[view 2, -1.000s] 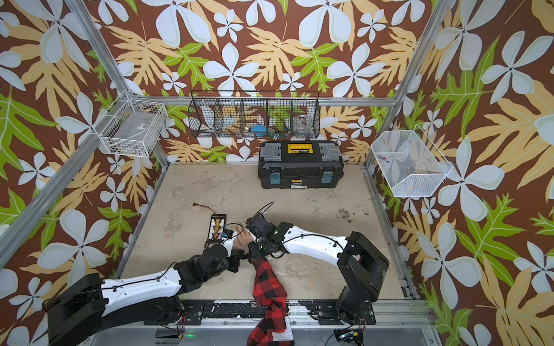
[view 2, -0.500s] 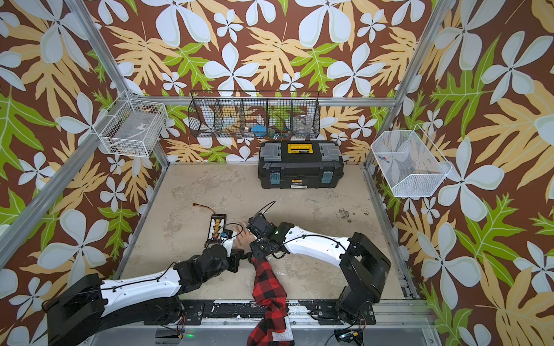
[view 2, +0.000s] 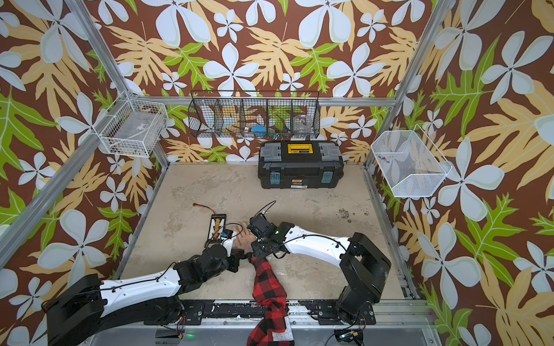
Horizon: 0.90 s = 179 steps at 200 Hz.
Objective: Take off the watch
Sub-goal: Untie the watch from the hand.
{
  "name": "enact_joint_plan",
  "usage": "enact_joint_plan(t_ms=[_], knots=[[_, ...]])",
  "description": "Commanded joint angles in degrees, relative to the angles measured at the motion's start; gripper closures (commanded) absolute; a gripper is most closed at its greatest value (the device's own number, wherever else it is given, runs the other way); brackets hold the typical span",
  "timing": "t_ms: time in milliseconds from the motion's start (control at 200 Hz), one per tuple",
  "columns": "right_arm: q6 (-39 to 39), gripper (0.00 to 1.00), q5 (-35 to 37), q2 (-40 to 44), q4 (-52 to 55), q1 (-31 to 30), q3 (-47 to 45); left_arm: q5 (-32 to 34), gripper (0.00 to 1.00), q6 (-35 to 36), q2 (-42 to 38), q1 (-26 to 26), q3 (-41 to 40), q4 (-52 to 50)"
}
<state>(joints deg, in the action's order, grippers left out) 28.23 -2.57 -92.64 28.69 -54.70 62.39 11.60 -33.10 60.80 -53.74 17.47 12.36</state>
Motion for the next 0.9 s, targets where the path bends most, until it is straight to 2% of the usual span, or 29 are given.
enact_joint_plan(t_ms=[0,75,170,370,465,535,706,801,891], knots=[[-0.4,0.69,1.1,1.7,0.7,0.5,0.4,-0.3,0.91,0.7,-0.7,0.1,2.5,-1.3],[-0.3,0.68,0.7,3.0,0.6,1.3,-0.3,-0.4,0.76,1.1,-0.9,0.0,4.9,-2.8],[-0.2,0.68,0.2,5.0,0.7,2.8,-1.4,-0.8,0.62,1.6,-1.3,0.1,8.3,-4.6],[-0.5,0.67,0.2,9.4,2.0,4.4,-1.4,1.4,0.47,2.1,-4.7,0.1,12.7,-8.3],[-0.2,0.63,-1.3,10.8,2.4,4.0,-0.3,3.5,0.44,1.8,-7.2,0.3,12.9,-10.5],[0.0,0.55,-2.3,11.4,2.4,3.2,0.7,3.9,0.43,1.2,-9.1,1.1,12.0,-11.5],[0.3,0.38,-10.4,10.5,-0.7,1.3,2.4,-0.3,0.45,-1.7,-12.3,3.9,7.7,-11.8],[0.6,0.34,-13.1,8.0,-2.0,0.6,2.6,-2.2,0.47,-3.5,-12.9,4.3,5.4,-11.1],[1.0,0.35,-12.8,5.3,-2.1,0.5,2.0,-3.9,0.48,-5.1,-13.2,4.3,2.9,-9.3]])
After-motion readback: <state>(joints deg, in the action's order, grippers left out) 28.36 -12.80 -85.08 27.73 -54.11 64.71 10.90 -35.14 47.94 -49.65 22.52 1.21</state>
